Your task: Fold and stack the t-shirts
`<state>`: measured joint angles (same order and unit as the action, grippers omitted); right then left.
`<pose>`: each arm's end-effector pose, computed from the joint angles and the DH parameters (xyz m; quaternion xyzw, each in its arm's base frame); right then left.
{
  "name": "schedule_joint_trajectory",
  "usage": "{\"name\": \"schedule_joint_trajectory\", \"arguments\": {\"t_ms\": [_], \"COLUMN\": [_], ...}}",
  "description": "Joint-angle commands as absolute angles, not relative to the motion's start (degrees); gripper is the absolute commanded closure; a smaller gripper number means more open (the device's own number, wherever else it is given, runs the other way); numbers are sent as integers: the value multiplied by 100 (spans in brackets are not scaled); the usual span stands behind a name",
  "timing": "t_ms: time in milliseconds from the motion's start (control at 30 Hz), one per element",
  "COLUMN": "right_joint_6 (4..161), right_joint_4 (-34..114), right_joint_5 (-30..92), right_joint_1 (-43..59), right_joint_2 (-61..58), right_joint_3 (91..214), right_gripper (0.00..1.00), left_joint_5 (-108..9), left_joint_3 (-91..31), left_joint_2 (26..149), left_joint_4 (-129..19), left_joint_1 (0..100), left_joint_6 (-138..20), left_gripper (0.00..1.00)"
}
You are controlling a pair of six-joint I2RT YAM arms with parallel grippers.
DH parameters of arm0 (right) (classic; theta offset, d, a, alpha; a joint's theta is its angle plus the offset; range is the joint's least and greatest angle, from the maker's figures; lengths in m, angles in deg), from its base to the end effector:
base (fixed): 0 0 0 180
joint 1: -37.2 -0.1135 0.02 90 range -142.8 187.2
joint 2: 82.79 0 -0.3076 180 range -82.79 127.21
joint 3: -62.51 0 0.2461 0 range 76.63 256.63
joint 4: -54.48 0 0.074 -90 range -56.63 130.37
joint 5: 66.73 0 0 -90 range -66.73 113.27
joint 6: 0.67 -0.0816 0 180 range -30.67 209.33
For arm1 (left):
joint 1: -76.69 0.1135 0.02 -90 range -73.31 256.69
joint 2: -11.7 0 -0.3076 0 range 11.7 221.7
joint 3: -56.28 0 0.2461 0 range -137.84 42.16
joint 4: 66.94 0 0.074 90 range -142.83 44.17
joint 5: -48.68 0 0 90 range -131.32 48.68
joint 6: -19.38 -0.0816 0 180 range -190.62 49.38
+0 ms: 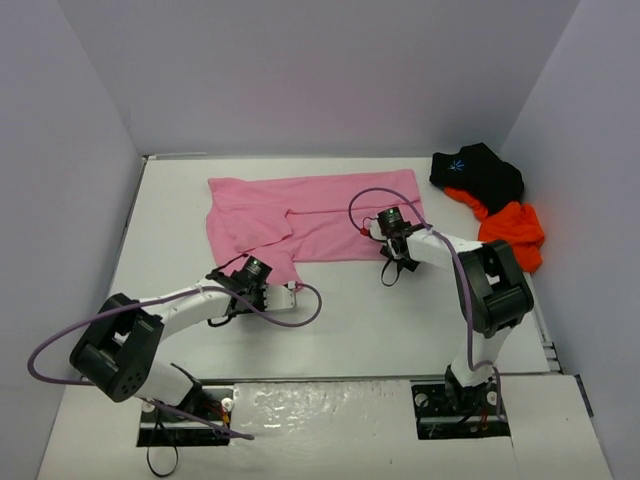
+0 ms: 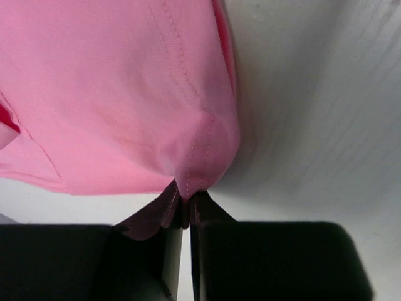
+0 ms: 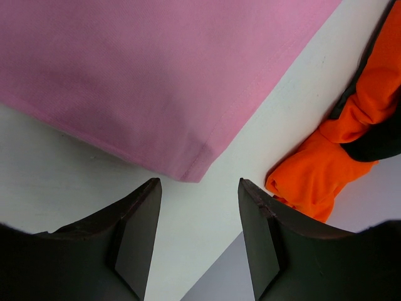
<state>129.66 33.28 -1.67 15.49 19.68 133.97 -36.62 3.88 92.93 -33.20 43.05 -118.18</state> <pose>0.3732 0.1116 0.1701 -0.4161 0.8277 -0.2528 0.2790 0.2204 -0.1386 0.1610 0.6243 0.7433 0.0682 0.2303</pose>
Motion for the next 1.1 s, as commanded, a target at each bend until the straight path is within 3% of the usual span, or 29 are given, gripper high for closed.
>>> {"name": "schedule_joint_trajectory", "arguments": {"t_ms": [0, 467, 833, 1067], "right_joint_6": [12905, 12965, 12796, 12791], "right_joint_4": [3379, 3349, 2954, 2947], "right_joint_5": [-433, -931, 61, 60], "right_joint_1": [1514, 1584, 1565, 1586], "right_joint_2": [2014, 2092, 1879, 2223], "right_joint_3": [13676, 13622, 13457, 13437], "right_gripper": [51, 43, 50, 56], "left_joint_5": [-3903, -3831, -3787, -3736], "left_joint_3": [293, 53, 15, -11], "left_joint_2": [9305, 8749, 8676, 8729], "left_joint_4": [-3320, -2835, -2736, -2760], "left_joint_1": [4250, 4270, 4268, 4268], "left_joint_6": [-11798, -11635, -11617, -11649], "left_gripper": [100, 100, 100, 100]}}
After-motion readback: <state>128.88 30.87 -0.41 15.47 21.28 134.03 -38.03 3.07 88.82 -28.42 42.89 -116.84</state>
